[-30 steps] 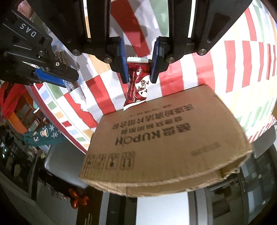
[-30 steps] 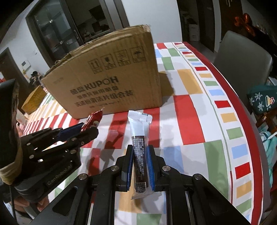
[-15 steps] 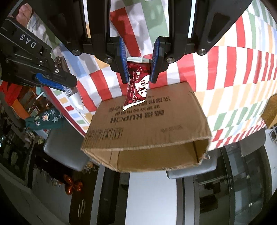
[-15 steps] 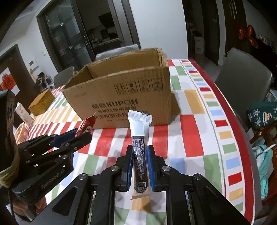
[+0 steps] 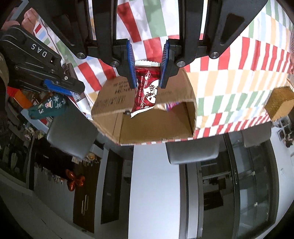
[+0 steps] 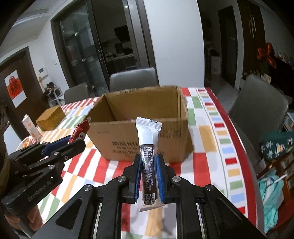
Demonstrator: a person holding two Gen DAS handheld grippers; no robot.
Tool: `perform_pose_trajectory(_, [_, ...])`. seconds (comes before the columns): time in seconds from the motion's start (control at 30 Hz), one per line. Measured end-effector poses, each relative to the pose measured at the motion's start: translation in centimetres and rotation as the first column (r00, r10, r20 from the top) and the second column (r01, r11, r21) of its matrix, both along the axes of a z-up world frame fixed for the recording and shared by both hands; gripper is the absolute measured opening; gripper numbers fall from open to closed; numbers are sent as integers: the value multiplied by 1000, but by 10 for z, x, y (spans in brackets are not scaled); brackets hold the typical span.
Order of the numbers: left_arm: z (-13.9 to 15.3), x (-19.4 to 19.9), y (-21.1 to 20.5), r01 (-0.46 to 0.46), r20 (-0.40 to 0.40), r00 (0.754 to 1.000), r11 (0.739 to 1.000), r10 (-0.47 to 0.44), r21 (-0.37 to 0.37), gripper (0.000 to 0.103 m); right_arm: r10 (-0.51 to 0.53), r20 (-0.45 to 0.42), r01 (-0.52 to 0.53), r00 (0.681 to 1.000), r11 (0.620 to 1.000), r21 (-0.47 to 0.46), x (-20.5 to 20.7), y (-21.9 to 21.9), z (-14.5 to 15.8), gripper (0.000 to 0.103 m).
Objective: Organize snacks
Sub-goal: 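Carry the bar and red candy bag into the box and release both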
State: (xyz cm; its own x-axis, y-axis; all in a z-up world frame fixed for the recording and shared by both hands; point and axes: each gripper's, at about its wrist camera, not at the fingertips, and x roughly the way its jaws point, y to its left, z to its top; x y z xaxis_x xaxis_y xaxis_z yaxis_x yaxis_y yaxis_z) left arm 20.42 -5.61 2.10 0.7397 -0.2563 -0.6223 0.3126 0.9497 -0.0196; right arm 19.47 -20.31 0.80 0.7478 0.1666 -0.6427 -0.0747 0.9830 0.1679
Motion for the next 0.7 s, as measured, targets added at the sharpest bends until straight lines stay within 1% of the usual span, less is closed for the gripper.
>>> perform_pose_trajectory(0.13, [14, 6, 2, -9, 23, 1000, 1000, 9, -2, 26, 12, 37, -11, 999, 1000, -20, 6, 4, 16, 17])
perform_pose_trajectory(0.33, [30, 23, 3, -21, 45, 999, 1000, 21, 17, 26, 28, 75, -24, 997, 999, -46, 19, 7, 35, 17])
perform_pose_trajectory(0.53, [41, 43, 3, -24, 45, 999, 999, 22, 28, 26, 34, 95, -29, 995, 998, -54, 40, 7, 51, 17])
perform_pose_trajectory(0.7, [46, 63, 2, -20, 33, 999, 999, 18, 33, 26, 37, 103, -29, 994, 997, -78, 60, 7, 60, 17])
